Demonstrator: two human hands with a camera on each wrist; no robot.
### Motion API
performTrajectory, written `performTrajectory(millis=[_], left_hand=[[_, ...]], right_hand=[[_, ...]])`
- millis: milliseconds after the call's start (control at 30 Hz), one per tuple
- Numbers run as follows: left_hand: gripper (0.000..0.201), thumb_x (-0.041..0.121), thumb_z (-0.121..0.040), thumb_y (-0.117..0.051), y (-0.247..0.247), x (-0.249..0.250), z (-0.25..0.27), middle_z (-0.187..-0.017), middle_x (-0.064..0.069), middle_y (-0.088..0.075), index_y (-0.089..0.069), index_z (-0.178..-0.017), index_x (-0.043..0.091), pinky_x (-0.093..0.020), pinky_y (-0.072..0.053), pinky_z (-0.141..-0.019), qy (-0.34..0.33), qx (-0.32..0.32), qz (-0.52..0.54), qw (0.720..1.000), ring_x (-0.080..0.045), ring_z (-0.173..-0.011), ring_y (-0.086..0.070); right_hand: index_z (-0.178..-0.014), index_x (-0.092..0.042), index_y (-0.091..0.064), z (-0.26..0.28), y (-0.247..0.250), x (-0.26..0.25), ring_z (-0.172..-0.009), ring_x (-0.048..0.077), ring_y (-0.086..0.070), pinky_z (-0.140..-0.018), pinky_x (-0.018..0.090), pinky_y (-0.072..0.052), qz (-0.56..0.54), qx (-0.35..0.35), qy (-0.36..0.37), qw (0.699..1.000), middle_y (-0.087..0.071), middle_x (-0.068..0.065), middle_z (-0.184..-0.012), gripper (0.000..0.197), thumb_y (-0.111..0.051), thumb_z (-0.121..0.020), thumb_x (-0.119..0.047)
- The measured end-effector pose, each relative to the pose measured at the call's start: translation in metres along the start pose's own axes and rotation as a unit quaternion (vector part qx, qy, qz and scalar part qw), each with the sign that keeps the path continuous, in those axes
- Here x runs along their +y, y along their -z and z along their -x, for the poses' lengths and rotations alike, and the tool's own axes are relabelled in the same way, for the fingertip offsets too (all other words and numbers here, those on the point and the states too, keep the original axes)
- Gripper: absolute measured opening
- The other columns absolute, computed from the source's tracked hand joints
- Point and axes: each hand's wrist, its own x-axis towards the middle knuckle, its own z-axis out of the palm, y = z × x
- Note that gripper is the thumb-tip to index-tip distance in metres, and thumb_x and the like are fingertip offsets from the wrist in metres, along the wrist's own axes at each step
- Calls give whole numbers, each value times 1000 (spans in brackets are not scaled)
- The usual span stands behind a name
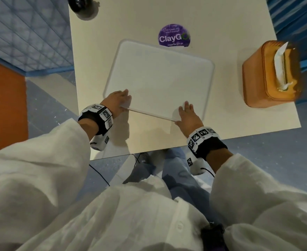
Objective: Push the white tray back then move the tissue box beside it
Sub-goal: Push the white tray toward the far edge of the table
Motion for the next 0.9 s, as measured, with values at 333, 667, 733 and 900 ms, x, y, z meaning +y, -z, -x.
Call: performTrajectory(millis=[333, 667, 733, 900], left_hand=[[68, -2, -87, -59, 53, 17, -80, -160, -9, -13, -26, -147, 7, -41, -27, -119, 81, -63, -71, 992, -28, -145, -22], [61, 0, -89, -52, 110, 18, -148, -158, -14, -16, -27, -145, 2, -46, -33, -115, 98, -72, -88, 989, -29, -142, -26], [61, 2, -90, -52, 120, 14, -160, -158, -14, -16, -26, -146, 1, -46, -31, -116, 96, -80, -95, 988, -30, -143, -25], [67, 5, -94, -50, 140, 1, -196, -161, -11, -7, -15, -150, 5, -39, -19, -122, 101, -84, -75, 988, -26, -148, -15]], right_hand=[[-149, -1, -14, -74, 61, 13, -148, 36, -2, -121, 43, -23, 47, 9, 33, 998, 3, 22, -159, 63, -46, -98, -22], [-149, -2, -13, -148, 117, 15, -148, 36, -1, -123, 42, -19, 58, 14, 43, 997, 4, 21, -159, 62, -45, -99, -22], [-149, -2, -13, -158, 125, 14, -148, 36, -1, -123, 42, -19, 57, 13, 40, 997, 3, 22, -159, 62, -44, -99, -22], [-149, -1, -12, -183, 145, 7, -148, 37, -2, -123, 41, -18, 64, 16, 27, 997, 2, 23, -159, 62, -43, -99, -23]])
